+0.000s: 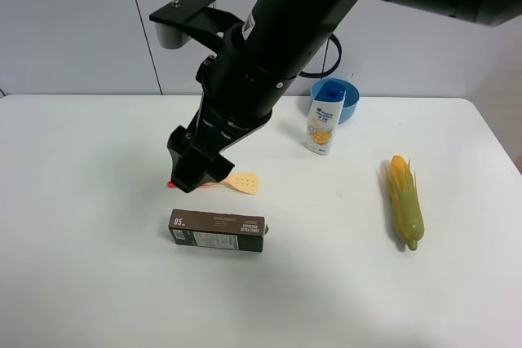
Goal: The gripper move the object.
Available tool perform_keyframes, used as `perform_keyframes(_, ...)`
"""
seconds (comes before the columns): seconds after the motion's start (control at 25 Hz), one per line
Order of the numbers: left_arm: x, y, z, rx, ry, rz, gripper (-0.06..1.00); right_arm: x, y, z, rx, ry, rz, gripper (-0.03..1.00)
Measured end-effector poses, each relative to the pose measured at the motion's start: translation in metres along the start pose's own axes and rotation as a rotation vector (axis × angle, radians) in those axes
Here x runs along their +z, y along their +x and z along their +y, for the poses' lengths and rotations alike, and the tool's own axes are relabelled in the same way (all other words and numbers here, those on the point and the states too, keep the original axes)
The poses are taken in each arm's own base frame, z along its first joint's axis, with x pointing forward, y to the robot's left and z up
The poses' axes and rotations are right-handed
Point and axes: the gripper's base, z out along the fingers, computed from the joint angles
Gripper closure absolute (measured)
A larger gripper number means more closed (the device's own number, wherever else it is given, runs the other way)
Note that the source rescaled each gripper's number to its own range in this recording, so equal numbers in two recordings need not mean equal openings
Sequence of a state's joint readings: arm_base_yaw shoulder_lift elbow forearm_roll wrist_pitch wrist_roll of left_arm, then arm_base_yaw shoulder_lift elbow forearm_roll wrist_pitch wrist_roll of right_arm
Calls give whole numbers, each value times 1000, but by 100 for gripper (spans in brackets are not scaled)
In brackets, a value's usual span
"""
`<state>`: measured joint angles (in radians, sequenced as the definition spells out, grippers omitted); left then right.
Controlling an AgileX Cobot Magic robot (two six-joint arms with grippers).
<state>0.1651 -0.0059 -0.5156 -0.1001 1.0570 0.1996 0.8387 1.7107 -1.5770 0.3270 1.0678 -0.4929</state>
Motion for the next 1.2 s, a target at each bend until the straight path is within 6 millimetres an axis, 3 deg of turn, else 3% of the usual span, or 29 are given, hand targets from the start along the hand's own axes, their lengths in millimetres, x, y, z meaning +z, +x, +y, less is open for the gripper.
perform_keyframes(0.16,0,0,0,0,0,0,-6,-12,4,-12,67,41,-14,-3)
perform_keyframes(0.4,0,0,0,0,0,0,-6,-40,24,-54,192,183,-12,-3)
perform_keyframes(0.6,0,0,0,0,0,0,-6,-86,66,-97,389,291,36,-3)
perform_keyframes(0.76,0,0,0,0,0,0,-6,-139,110,-128,566,449,13,-3)
perform_keyframes(0.8,0,0,0,0,0,0,-6,-139,110,-128,566,449,13,-3)
perform_keyframes(1.0,0,0,0,0,0,0,-6,-209,166,-139,811,650,-78,-3)
perform_keyframes(1.2,0,0,0,0,0,0,-6,-258,203,-125,969,813,-147,-3)
